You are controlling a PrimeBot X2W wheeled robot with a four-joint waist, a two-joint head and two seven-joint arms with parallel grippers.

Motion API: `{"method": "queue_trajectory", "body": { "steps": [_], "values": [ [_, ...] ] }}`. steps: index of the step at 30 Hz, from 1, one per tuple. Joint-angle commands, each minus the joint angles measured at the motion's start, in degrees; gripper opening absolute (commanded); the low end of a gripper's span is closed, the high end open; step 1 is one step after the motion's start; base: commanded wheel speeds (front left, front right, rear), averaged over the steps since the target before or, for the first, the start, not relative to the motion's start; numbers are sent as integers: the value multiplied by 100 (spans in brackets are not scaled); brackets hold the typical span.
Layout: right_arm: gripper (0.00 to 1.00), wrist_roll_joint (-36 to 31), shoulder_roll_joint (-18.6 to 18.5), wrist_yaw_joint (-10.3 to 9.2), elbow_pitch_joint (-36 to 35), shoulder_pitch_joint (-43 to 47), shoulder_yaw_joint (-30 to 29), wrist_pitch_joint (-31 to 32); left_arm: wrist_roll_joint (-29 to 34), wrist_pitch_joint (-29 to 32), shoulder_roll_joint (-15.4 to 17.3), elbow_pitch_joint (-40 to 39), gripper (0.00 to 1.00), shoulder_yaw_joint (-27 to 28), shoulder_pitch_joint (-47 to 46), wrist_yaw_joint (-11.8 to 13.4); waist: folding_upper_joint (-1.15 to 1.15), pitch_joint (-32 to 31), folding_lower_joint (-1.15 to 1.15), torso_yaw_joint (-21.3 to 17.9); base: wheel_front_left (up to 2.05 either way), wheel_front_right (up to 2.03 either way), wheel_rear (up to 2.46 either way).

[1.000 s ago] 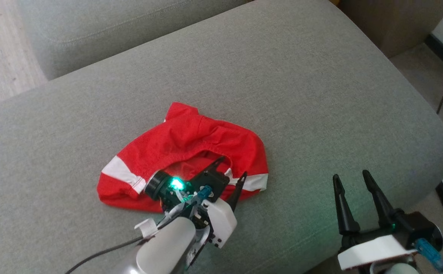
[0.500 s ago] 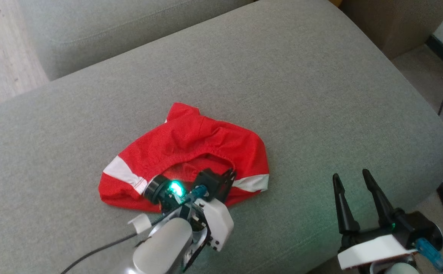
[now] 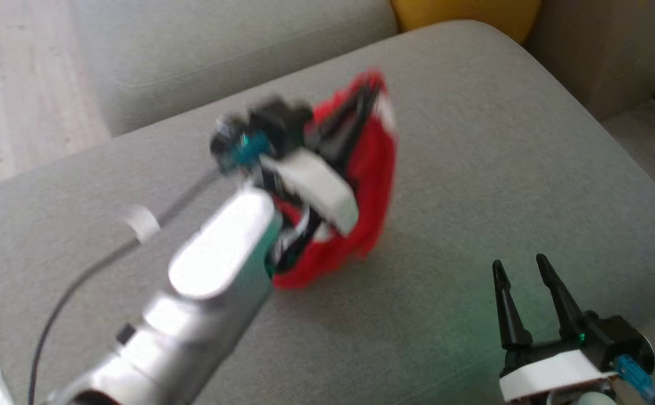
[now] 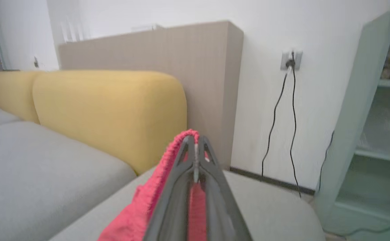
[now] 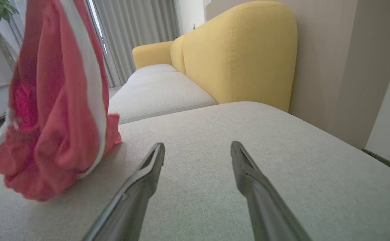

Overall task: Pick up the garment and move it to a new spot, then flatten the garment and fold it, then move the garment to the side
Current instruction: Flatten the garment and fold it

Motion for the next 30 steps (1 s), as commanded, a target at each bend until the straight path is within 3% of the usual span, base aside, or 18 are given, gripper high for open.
{"method": "queue_trajectory", "body": {
  "steps": [1,7,13,18,30],
  "values": [
    [100,-36,-38,-4,-169,-108,137,-62,-62,-50,25,-270,0,303,-337,20,0,-100,0,162,0,0,0],
    [100,43,-38,-4,-118,-41,155,-62,-389,57,366,-816,0,767,-158,239,0,-187,0,662,0,0,0],
    [100,84,-38,-4,-77,-4,188,-62,-744,102,982,-1169,0,909,1432,465,0,-125,0,1131,0,0,0],
    [100,124,-38,-4,2,-60,202,-62,-862,-175,1277,-1238,0,912,2546,550,0,38,0,1470,0,0,0],
    [100,848,-96,-4,1121,-841,132,-62,-564,-802,1438,-732,0,924,2759,641,0,290,0,2048,0,0,0]
  ]
}}
